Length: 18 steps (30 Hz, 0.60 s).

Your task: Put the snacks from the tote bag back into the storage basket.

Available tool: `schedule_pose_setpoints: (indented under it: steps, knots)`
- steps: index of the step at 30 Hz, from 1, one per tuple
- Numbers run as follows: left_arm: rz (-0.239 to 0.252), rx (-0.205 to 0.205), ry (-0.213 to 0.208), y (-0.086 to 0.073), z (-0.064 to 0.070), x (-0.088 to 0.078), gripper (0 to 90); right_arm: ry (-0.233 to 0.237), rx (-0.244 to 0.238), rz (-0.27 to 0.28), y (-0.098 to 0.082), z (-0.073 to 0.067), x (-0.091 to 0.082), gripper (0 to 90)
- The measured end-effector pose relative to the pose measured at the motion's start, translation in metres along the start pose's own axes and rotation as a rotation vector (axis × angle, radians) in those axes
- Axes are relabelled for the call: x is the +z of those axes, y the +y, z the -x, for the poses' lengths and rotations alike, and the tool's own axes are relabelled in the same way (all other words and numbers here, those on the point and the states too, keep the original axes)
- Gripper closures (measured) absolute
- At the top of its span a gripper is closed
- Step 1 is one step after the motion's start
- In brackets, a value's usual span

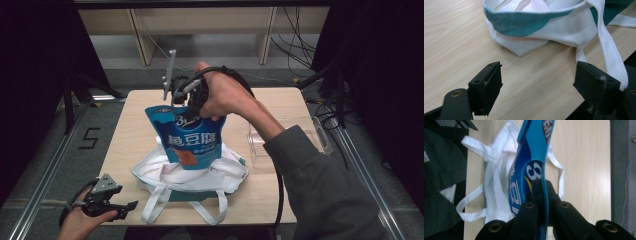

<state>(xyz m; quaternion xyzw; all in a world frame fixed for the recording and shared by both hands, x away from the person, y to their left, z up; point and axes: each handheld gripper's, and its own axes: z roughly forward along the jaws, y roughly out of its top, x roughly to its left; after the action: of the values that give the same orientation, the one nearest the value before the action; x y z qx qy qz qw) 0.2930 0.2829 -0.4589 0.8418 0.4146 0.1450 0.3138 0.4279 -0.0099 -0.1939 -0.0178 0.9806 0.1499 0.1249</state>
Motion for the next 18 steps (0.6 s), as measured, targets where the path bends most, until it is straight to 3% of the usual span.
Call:
schedule_pose_setpoints:
  steps: [1,2,3,5,8,12,14,18]
  knots:
    - [0.001,-0.003,-0.001,0.000,0.000,-0.001,21.2,0.005,0.024,-0.008,-0.005,0.001,-0.003,90.0]
    - [-0.013,0.026,-0.002,0.000,-0.002,-0.002,21.2,0.001,0.047,-0.011,-0.010,0.002,-0.006,90.0]
    - [-0.005,0.005,-0.008,0.000,-0.002,-0.001,21.2,-0.010,0.068,-0.015,-0.021,0.005,-0.010,90.0]
    - [-0.004,0.006,-0.007,0.000,-0.002,-0.001,21.1,-0.023,0.054,-0.004,-0.031,0.010,-0.015,90.0]
    - [-0.006,0.008,-0.008,0.000,-0.002,-0.001,21.2,-0.032,0.092,-0.014,-0.041,0.012,-0.020,90.0]
    - [-0.006,0.013,-0.005,0.000,-0.002,-0.001,21.2,-0.039,0.104,-0.037,-0.062,0.018,-0.027,90.0]
    - [-0.008,0.027,0.001,0.000,-0.003,-0.001,21.2,-0.062,0.144,-0.054,-0.075,0.021,-0.033,90.0]
    - [-0.006,0.025,0.007,0.000,-0.004,-0.001,21.1,-0.080,0.175,-0.062,-0.089,0.027,-0.041,90.0]
